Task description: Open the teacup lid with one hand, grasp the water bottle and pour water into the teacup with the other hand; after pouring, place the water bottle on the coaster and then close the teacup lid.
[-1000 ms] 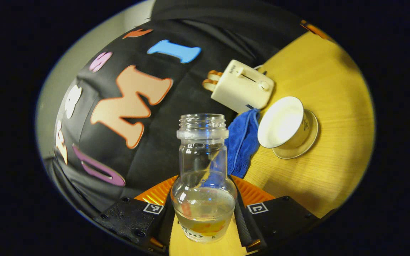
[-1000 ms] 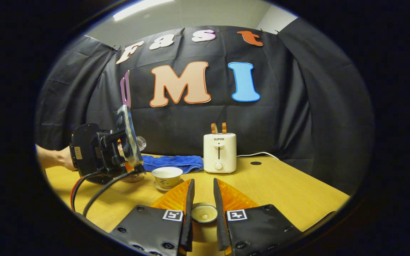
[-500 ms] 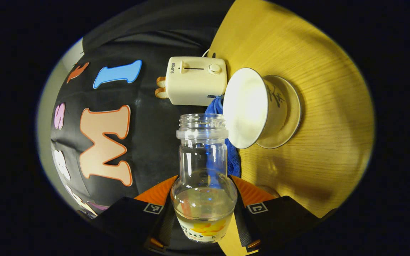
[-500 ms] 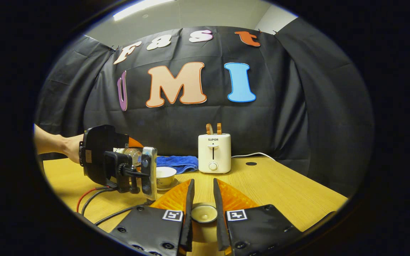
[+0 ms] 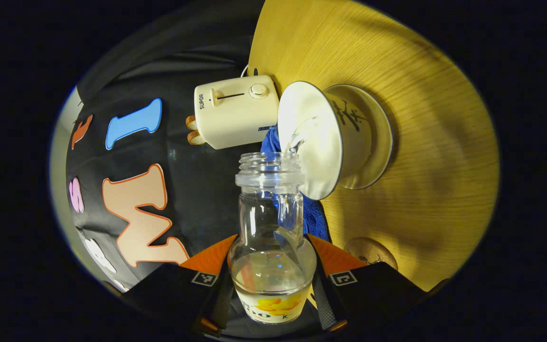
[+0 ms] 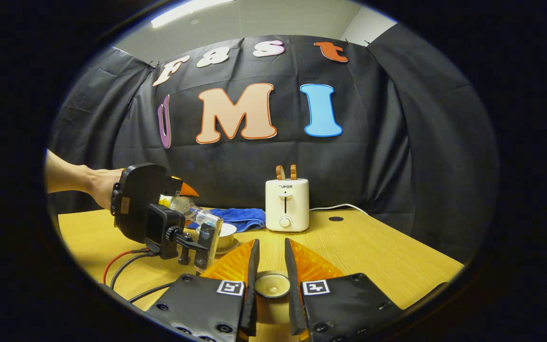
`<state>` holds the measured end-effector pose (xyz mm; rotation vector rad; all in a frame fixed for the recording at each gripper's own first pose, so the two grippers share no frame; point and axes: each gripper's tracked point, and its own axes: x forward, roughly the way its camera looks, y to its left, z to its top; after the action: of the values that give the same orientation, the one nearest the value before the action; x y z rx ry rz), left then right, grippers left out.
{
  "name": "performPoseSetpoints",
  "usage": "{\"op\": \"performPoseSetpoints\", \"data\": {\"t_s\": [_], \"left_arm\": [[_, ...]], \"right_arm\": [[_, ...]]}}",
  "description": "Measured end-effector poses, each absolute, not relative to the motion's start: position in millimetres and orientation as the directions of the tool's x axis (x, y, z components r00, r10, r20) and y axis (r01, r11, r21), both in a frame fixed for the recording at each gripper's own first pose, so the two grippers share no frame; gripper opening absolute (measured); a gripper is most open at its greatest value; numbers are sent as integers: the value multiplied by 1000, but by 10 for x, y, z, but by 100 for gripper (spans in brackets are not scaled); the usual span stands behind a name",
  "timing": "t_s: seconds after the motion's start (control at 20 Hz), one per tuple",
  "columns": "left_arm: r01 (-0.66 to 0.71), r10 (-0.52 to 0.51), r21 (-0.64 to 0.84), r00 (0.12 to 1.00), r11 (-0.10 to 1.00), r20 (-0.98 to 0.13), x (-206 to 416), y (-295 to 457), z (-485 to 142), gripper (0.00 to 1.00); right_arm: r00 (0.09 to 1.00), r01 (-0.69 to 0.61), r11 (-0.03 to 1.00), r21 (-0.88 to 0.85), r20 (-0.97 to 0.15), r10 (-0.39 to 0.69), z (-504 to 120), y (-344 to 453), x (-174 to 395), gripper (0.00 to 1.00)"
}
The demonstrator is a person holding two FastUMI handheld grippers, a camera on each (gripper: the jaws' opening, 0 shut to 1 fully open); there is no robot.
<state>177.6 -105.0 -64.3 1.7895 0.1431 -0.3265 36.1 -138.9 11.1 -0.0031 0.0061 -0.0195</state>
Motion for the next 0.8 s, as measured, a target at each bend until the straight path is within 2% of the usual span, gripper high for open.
{"op": "performPoseSetpoints", "data": {"t_s": [0.8], "left_arm": [[248, -10, 839, 957, -485, -289, 1781, -1010, -543, 70]], "right_arm": [[1000, 14, 1000, -3, -6, -14, 109, -1386, 357, 29]]}}
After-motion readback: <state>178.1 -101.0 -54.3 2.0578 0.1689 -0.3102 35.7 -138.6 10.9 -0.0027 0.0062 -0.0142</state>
